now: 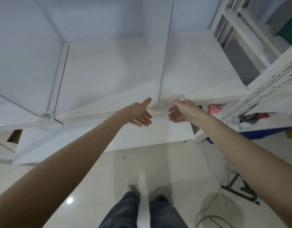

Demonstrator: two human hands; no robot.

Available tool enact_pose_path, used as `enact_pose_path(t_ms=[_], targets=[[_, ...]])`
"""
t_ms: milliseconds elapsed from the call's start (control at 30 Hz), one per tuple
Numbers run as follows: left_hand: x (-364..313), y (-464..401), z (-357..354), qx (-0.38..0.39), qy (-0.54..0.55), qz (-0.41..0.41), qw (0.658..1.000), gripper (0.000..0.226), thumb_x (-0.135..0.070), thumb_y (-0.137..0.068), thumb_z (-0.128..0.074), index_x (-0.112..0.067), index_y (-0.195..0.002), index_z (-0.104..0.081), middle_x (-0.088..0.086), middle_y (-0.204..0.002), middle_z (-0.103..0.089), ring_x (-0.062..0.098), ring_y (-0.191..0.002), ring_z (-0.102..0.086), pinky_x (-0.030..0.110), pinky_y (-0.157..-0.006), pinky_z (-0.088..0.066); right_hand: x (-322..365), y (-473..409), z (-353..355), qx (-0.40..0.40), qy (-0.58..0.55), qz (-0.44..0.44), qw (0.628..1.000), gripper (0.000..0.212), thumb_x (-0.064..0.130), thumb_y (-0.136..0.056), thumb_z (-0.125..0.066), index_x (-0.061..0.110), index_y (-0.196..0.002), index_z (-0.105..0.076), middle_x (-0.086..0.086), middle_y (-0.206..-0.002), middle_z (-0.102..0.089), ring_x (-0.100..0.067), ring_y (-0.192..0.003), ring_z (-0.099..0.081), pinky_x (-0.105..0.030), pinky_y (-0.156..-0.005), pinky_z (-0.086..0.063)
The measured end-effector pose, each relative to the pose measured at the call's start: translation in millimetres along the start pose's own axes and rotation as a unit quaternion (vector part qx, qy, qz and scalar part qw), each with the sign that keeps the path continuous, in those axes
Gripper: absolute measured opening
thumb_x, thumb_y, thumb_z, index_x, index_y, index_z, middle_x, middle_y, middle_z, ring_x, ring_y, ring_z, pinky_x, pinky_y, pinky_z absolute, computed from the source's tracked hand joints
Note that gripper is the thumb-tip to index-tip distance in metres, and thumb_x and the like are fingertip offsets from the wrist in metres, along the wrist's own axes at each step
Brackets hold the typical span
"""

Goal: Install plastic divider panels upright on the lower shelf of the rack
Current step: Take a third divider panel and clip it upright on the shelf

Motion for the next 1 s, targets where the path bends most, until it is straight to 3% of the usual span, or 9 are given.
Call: enact_pose_path(t_ms=[167, 300, 467, 667, 800, 867, 1000], targets=[[22.5, -21.7, -28.6, 0.021, 0.257, 0.073, 0.963, 0.078, -0.065, -0.084, -0.05, 0.0, -0.126, -0.044, 0.014, -0.122, -0.06, 0.021, -0.087, -0.066, 0.033, -0.08, -0.054, -33.1, -9.4, -23.9, 0.042, -0.114, -0.083, 0.989, 0.062, 0.057, -0.084, -0.053, 0.0, -0.106, -0.057, -0.017, -0.1, -0.068, -0.027, -0.092, -0.068, -0.037, -0.083, -0.055], [26.9, -45.4, -37.5, -0.034, 0.384, 0.037, 0.922, 0.047, -0.053, -0.084, -0.062, -0.009, -0.099, -0.054, 0.006, -0.099, -0.058, 0.014, -0.083, -0.061, 0.027, -0.079, -0.053, -30.7, -24.6, -39.0, 0.049, -0.226, -0.072, 0.97, 0.067, 0.057, -0.08, -0.061, 0.0, -0.113, -0.052, -0.016, -0.11, -0.064, -0.024, -0.096, -0.067, -0.035, -0.082, -0.054], [25.3, -58.0, -37.4, -0.047, 0.407, 0.01, 0.912, 0.037, -0.043, -0.087, -0.063, -0.013, -0.107, -0.06, -0.001, -0.089, -0.061, 0.008, -0.079, -0.06, 0.018, -0.066, -0.049, -28.5, -41.8, -42.8, 0.042, -0.249, -0.062, 0.966, 0.056, 0.049, -0.081, -0.064, 0.006, -0.116, -0.06, -0.013, -0.103, -0.07, -0.022, -0.094, -0.069, -0.031, -0.075, -0.053], [26.7, -61.9, -38.7, -0.024, 0.413, 0.025, 0.91, 0.039, -0.046, -0.086, -0.062, -0.014, -0.109, -0.063, -0.001, -0.103, -0.065, 0.006, -0.087, -0.063, 0.019, -0.07, -0.051, -31.8, -48.2, -38.7, 0.019, -0.228, -0.05, 0.972, 0.052, 0.05, -0.081, -0.064, 0.005, -0.107, -0.061, -0.011, -0.09, -0.073, -0.019, -0.085, -0.072, -0.03, -0.074, -0.055], [24.9, -60.9, -40.6, -0.019, 0.411, 0.038, 0.911, 0.034, -0.046, -0.087, -0.061, -0.015, -0.098, -0.062, -0.003, -0.096, -0.064, 0.006, -0.088, -0.062, 0.021, -0.074, -0.052, -32.4, -50.2, -36.4, 0.015, -0.214, -0.036, 0.976, 0.047, 0.051, -0.082, -0.062, 0.007, -0.098, -0.063, -0.01, -0.088, -0.073, -0.019, -0.086, -0.071, -0.032, -0.084, -0.055], [22.9, -60.0, -41.7, -0.023, 0.411, 0.041, 0.91, 0.03, -0.044, -0.088, -0.06, -0.015, -0.089, -0.061, -0.003, -0.09, -0.063, 0.007, -0.085, -0.062, 0.022, -0.076, -0.051, -33.5, -50.2, -34.9, 0.009, -0.209, -0.033, 0.977, 0.052, 0.052, -0.081, -0.063, 0.005, -0.103, -0.063, -0.011, -0.089, -0.073, -0.019, -0.086, -0.072, -0.032, -0.085, -0.055], [7.6, -62.6, -54.6, -0.006, 0.392, 0.033, 0.92, 0.029, -0.044, -0.088, -0.06, -0.016, -0.09, -0.061, -0.003, -0.088, -0.063, 0.006, -0.081, -0.061, 0.021, -0.078, -0.05, -36.0, -50.4, -14.2, -0.013, -0.209, -0.024, 0.978, 0.049, 0.051, -0.082, -0.063, 0.007, -0.103, -0.064, -0.011, -0.087, -0.074, -0.02, -0.084, -0.072, -0.033, -0.085, -0.055]])
Point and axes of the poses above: each hand's wrist, its own y-axis away from the middle knuckle, its own z-axis out of the back of the hand, x = y × z, the point moved 5 cm from there along -y, towards the middle knuckle
